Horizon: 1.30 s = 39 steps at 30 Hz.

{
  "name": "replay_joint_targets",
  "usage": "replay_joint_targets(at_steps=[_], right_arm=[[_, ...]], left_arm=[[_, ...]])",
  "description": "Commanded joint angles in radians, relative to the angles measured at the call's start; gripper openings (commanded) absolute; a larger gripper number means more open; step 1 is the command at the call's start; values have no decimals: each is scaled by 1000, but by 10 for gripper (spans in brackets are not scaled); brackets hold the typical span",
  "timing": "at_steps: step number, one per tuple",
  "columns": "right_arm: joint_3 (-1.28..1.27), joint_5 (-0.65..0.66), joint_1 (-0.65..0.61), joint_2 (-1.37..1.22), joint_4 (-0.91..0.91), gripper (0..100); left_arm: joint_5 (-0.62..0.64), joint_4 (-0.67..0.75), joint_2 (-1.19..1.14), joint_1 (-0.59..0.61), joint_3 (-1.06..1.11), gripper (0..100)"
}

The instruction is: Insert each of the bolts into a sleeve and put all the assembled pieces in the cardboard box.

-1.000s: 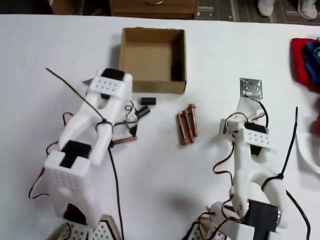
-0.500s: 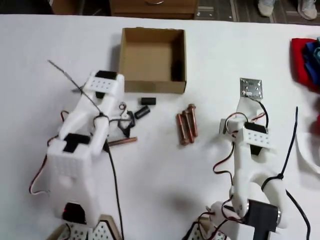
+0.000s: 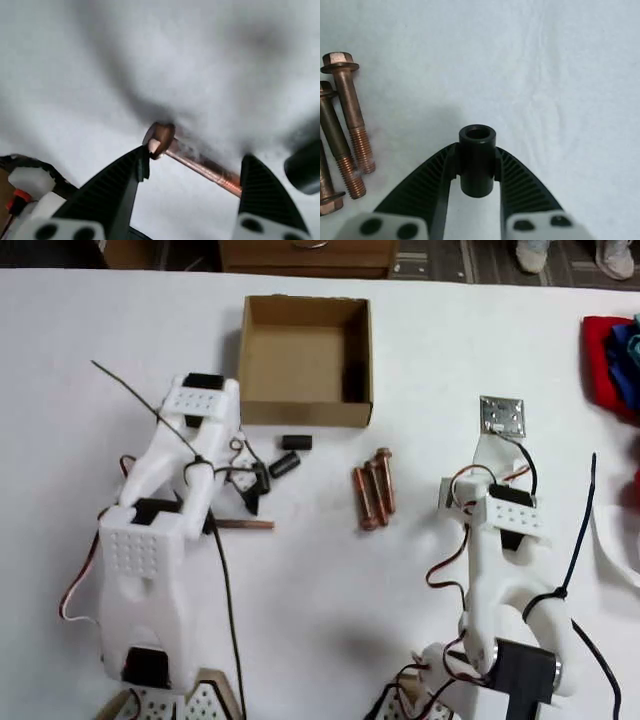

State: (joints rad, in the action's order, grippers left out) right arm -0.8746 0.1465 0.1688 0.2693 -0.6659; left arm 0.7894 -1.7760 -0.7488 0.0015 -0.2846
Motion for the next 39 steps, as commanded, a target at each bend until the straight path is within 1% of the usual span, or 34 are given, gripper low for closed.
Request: replay_joint_targets(at_steps=[1,6,8,9,15,18,27,35,37,39], right_arm=[[5,-8,7,22,13,21],[5,-8,7,22,13,21],[5,-8,7,22,13,21],[5,-8,5,22,13,21],[5,-8,10,22,13,21],[5,-8,12,22,13,21],[5,-8,10,22,13,21],[5,-8,7,22,13,21],[5,-8,7,22,13,21],[5,-8,7,22,13,21]], left_arm=[[-58,-2,-17,0,-19,316],[-55,-2,-17,0,-19,316],[-72,5,-17,-2,-21,316],[-104,5,-17,-2,-27,316],[-407,-3,-17,6,-122,316],[-480,-3,-17,3,-137,316],[-477,-6,-17,-3,-130,316],[-477,-11,-15,-40,-76,316],[-477,-11,0,-32,-77,299],[-477,-11,41,-31,-77,257]])
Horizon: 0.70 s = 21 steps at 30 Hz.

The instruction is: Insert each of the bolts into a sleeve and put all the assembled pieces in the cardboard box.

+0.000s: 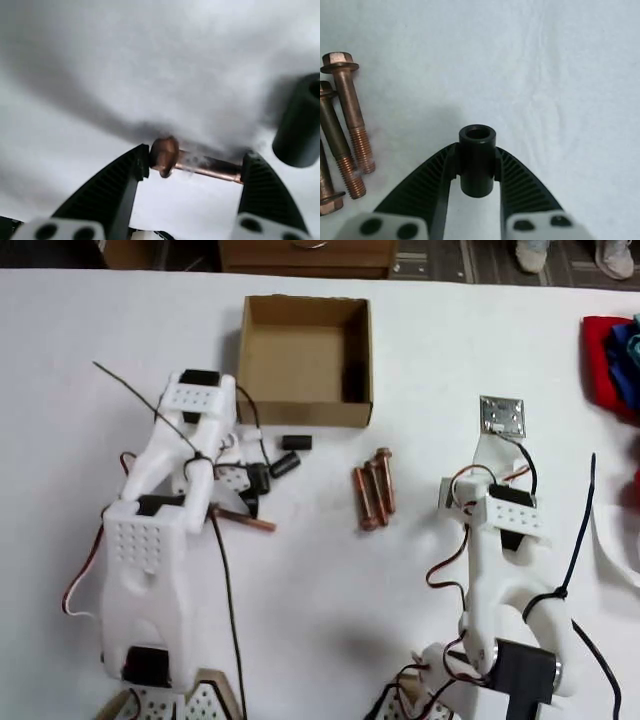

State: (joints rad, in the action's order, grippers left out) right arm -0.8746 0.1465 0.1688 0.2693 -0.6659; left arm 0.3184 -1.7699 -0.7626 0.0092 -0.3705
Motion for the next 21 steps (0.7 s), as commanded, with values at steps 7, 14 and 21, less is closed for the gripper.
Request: replay_joint_targets(at_steps=[7,14,21], right_arm=[[6,-8,10,22,13,21],[6,-8,10,22,13,21],[6,-8,5,22,13,21]], left_arm=[[3,-15,236,-38,12,186],[272,-14,273,-51,70,212],[431,18,273,-94,185,387]])
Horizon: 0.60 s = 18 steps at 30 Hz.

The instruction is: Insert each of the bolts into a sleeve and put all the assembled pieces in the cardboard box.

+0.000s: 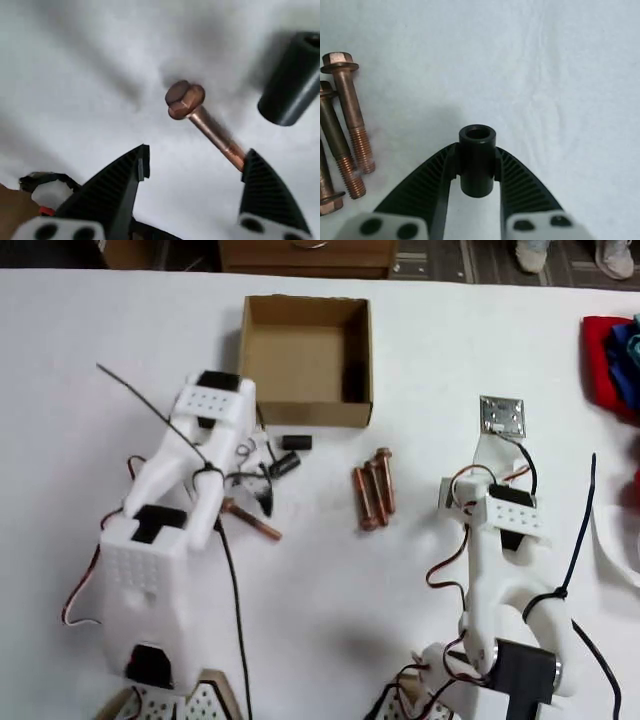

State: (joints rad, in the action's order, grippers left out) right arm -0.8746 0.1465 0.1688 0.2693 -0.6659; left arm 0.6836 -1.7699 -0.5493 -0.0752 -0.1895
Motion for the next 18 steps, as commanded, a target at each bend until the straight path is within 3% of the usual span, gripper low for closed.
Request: replay_joint_targets(at_steps=[1,9,18], right_arm=[[6,-8,5,22,13,21],[6,-8,10,22,13,21],[6,-8,7,22,13,21]], left_arm=[[84,35,60,-8,1,389],[227,135,35,-3,8,388],[229,97,-132,-5,1,388]])
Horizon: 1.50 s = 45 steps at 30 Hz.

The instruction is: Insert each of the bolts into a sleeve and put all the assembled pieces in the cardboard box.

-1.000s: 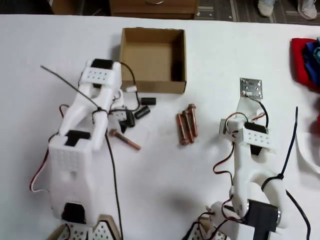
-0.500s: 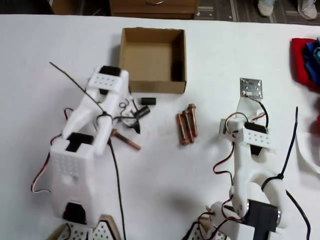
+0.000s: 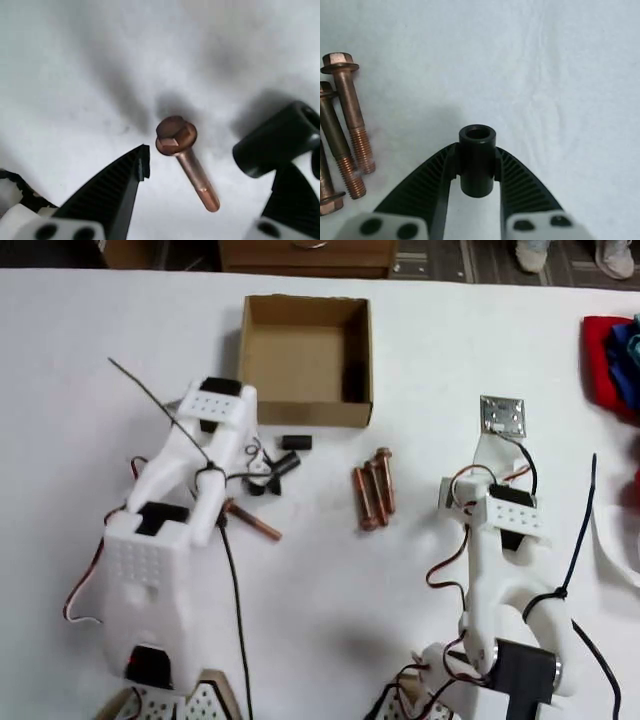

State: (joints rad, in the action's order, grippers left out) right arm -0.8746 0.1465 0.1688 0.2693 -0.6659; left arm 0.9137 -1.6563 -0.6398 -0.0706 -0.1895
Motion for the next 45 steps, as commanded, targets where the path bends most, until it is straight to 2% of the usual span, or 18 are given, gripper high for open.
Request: replay_joint_targets(at_steps=[1,7,11,13,17,19,26,28,33,35,37,40,42,45], right_arm=[[6,-8,7,22,13,21],[6,-8,5,22,13,21],[6,-8,5,22,13,21],[6,-8,8,22,13,21],[6,-8,10,22,13,21],[6,-8,8,22,13,21],[6,-8,10,22,13,21],[6,-8,12,22,13,21],[6,-8,12,22,13,21],[6,-8,12,22,13,21],[6,-8,12,22,13,21],[6,-8,12,22,13,21],[6,-8,12,22,13,21],[6,-8,12,22,13,21]], left_arm=[[-2,-17,-54,-9,1,388],[-8,0,-80,-15,-13,388],[-72,-29,-84,-15,-82,387],[-81,-54,-84,-14,-108,354],[-130,-77,-84,-14,-124,176],[-170,-75,-86,-15,-122,168],[-189,-78,-87,-8,-122,169],[-269,-78,-87,-8,-125,169],[-641,-74,-86,-6,-128,167],[-750,-72,-86,-6,-128,166],[-812,-72,-86,-3,-124,165],[-825,-71,-86,17,-130,159],[-847,-52,-86,37,-131,116],[-953,-21,-84,72,-131,96]])
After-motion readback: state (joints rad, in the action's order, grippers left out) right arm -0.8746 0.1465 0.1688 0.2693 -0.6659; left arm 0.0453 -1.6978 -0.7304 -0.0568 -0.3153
